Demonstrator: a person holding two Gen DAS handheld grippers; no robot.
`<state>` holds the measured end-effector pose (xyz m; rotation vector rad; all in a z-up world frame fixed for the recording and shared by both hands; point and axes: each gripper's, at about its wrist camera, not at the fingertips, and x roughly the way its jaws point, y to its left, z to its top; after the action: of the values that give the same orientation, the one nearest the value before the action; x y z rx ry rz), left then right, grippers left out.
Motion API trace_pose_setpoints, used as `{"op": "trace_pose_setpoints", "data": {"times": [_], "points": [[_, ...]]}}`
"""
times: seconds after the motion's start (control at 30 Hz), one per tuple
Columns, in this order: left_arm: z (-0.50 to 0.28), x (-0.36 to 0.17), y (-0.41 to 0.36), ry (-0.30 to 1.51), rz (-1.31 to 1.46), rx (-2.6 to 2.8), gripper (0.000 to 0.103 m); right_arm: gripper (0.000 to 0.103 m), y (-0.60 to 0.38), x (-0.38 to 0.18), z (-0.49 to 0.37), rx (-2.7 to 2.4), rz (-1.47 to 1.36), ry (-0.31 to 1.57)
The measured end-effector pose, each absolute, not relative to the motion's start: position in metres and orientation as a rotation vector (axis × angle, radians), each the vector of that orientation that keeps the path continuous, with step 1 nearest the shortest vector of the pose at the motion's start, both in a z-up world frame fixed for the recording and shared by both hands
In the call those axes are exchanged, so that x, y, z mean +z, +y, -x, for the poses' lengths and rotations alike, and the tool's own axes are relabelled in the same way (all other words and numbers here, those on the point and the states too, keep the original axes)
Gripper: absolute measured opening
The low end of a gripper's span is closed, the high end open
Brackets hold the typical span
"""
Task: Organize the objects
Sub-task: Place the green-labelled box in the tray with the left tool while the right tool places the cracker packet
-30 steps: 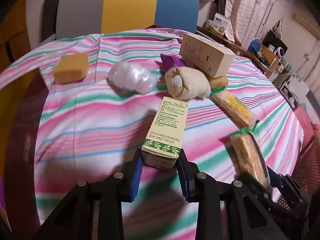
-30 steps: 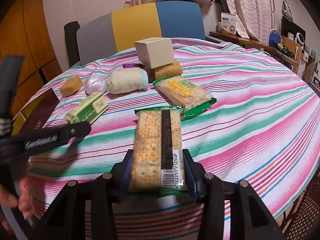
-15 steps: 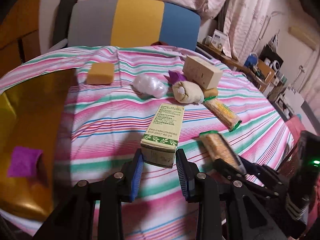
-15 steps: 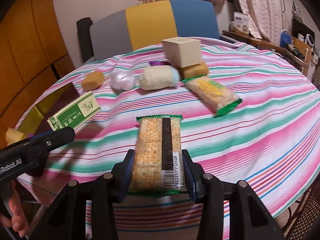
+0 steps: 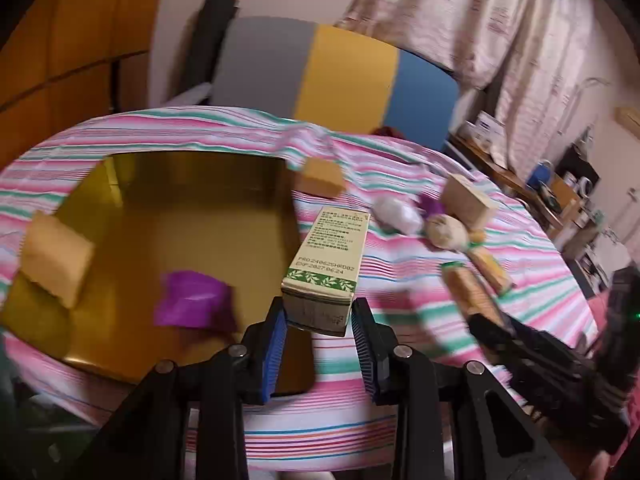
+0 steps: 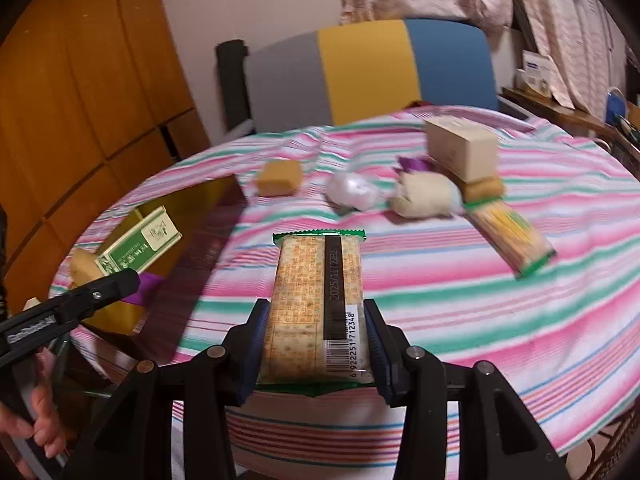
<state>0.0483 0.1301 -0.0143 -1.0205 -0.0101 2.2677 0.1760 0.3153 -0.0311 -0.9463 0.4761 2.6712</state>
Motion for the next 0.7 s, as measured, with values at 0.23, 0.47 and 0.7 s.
{"op": "trace_pose_setpoints", "data": {"times": [0.23,0.47,0.7], "points": [[-0.021,-0.018,0.083,-0.063,1.057,2.392,0.033,0.046,0.278,-0.013,-0.157,2.779,0.944,0.417],[-0.004,-0.032,0.054,-0.025,1.107,2.471,0.033,0.046,0.25,-0.007,-0.138,2.854,0.969,0.391],[0.01,-0.053,0.031,-0.022,1.193,2.518,0.033,0.046,0.221,-0.002,-0.113,2.932,1.004,0.366]]}}
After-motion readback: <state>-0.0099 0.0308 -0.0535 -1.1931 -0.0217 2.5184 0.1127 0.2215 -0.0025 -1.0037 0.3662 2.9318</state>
